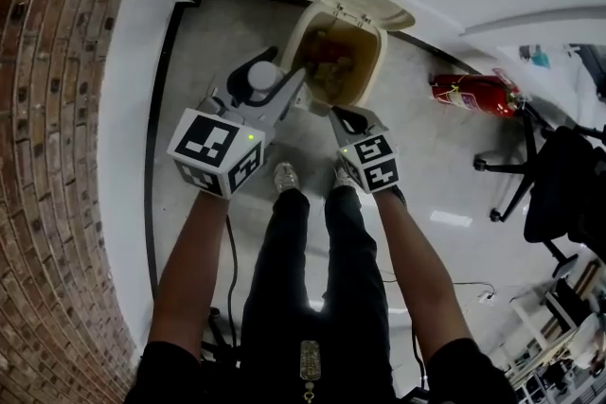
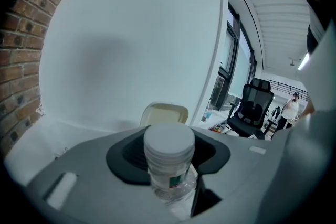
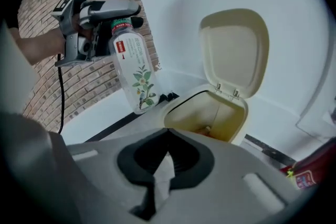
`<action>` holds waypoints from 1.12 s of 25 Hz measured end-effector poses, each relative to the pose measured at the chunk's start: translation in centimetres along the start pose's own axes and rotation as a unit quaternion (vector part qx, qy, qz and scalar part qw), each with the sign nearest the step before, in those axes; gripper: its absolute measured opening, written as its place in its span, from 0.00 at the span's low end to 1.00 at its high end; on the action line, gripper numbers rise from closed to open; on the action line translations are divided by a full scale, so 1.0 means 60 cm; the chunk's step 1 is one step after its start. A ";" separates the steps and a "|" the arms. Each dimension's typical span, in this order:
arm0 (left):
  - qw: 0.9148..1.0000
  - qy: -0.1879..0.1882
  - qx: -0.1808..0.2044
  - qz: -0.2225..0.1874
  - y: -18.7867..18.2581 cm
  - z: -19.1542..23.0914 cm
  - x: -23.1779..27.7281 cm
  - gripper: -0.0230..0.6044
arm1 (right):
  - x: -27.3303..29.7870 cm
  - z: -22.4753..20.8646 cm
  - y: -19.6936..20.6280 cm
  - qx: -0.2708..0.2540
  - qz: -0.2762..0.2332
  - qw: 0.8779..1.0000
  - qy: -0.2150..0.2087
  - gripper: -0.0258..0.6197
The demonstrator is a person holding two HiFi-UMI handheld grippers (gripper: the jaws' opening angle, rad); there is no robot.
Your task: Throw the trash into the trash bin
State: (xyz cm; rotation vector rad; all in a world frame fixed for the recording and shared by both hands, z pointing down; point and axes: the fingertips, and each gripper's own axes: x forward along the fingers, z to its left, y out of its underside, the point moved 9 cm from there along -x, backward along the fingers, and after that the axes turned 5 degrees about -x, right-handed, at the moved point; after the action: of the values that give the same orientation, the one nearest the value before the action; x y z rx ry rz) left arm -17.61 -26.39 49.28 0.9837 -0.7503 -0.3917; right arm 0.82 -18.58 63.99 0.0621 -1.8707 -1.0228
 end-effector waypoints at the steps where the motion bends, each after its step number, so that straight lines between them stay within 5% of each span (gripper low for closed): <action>1: 1.000 -0.001 0.002 -0.002 -0.004 -0.004 0.008 0.33 | -0.009 -0.006 -0.002 0.001 -0.004 1.000 0.001 0.04; 10: 1.000 -0.012 0.002 0.008 0.015 -0.026 0.101 0.33 | -0.072 -0.052 -0.005 0.028 -0.032 0.999 0.009 0.04; 18: 0.996 -0.004 0.023 0.084 0.101 -0.041 0.219 0.33 | -0.094 -0.103 0.028 0.064 -0.039 0.997 0.017 0.04; 28: 0.980 -0.012 0.041 0.196 0.212 -0.029 0.298 0.33 | -0.091 -0.147 0.060 0.090 -0.043 0.995 0.019 0.04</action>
State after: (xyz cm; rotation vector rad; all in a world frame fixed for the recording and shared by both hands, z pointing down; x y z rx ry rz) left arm -4.42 -29.70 66.56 0.8825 -0.9664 -0.0297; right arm 11.76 -19.31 64.07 0.2689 -1.9352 -0.9024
